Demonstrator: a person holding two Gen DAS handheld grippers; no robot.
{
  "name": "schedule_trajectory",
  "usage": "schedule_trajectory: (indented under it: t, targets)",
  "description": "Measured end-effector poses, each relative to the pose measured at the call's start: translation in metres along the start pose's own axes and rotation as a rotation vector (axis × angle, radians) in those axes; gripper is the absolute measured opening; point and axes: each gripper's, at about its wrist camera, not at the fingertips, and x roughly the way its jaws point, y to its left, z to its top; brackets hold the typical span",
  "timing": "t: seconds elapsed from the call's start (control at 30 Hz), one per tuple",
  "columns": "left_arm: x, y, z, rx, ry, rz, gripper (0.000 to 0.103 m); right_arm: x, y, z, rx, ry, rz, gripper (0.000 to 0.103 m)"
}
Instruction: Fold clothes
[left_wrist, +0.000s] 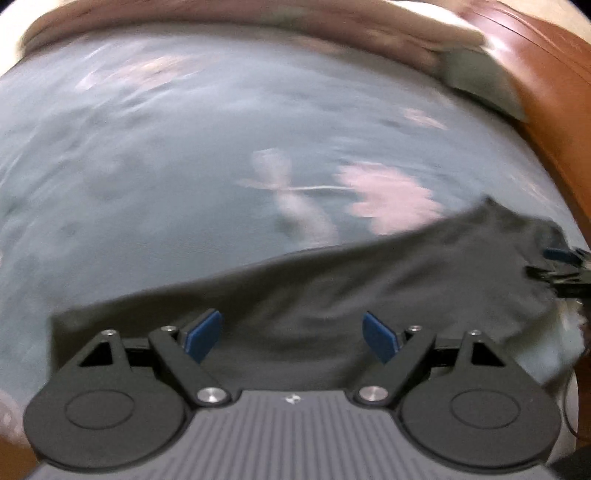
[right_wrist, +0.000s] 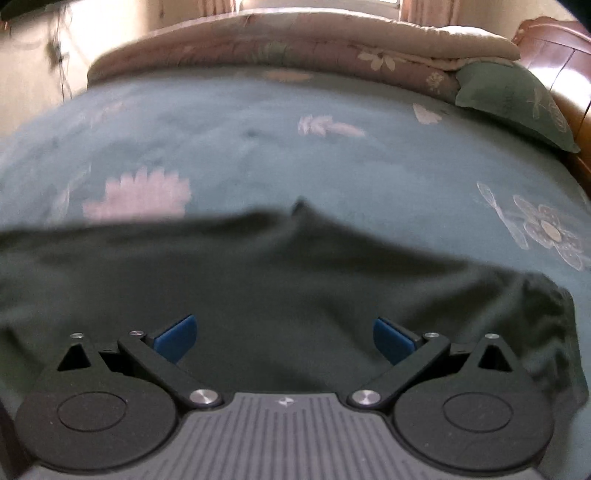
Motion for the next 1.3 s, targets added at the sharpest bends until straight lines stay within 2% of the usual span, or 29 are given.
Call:
schedule_trajectory:
  t: [0.13,0.2,0.3,0.4,0.47,0.6,0.7,0.8,0.93,1.0,1.13,1.23,1.3]
  targets:
    - [0.015,-0.063,0.011,0.133,-0.014,-0.103,0.084,0.010,0.002,-0.020,0.063,0.068,0.002,0.103]
    - [0.024,-0.091,0.012,0.164,-0.019,-0.194,0.085,0.008,0.000,-0.024,0.093,0.045,0.002,0.103]
    - [0.042,-0.124,0.007,0.182,0.005,-0.313,0.085,0.008,-0.002,-0.025,0.108,0.044,0.006,0.103]
    - [0.062,-0.136,-0.007,0.176,0.069,-0.377,0.085,0.008,-0.004,-0.027,0.123,0.032,0.010,0.103]
    - [0.073,-0.126,-0.018,0.128,0.139,-0.363,0.084,0.006,-0.007,-0.030,0.136,0.019,0.015,0.103]
    - [0.061,-0.103,-0.030,0.074,0.198,-0.355,0.084,0.005,-0.009,-0.034,0.131,-0.003,0.024,0.103]
    - [0.042,-0.103,-0.019,0.123,0.143,-0.295,0.084,0.006,-0.009,-0.035,0.128,-0.013,0.018,0.103]
    - [0.042,-0.113,0.003,0.143,0.076,-0.283,0.086,0.006,-0.009,-0.036,0.130,-0.019,0.016,0.103]
    - [0.071,-0.126,0.011,0.143,0.110,-0.275,0.087,0.005,-0.010,-0.038,0.129,-0.026,0.023,0.103]
    - [0.084,-0.126,0.005,0.146,0.163,-0.242,0.086,0.004,-0.010,-0.039,0.120,-0.030,0.025,0.103]
    - [0.069,-0.108,-0.013,0.224,0.167,-0.228,0.087,-0.006,-0.011,-0.044,0.078,-0.027,0.031,0.103]
    - [0.062,-0.104,-0.003,0.222,0.137,-0.204,0.087,-0.018,-0.014,-0.048,0.058,-0.034,0.035,0.103]
    - [0.059,-0.104,0.005,0.218,0.113,-0.191,0.087,-0.026,-0.021,-0.044,0.057,-0.082,0.036,0.103]
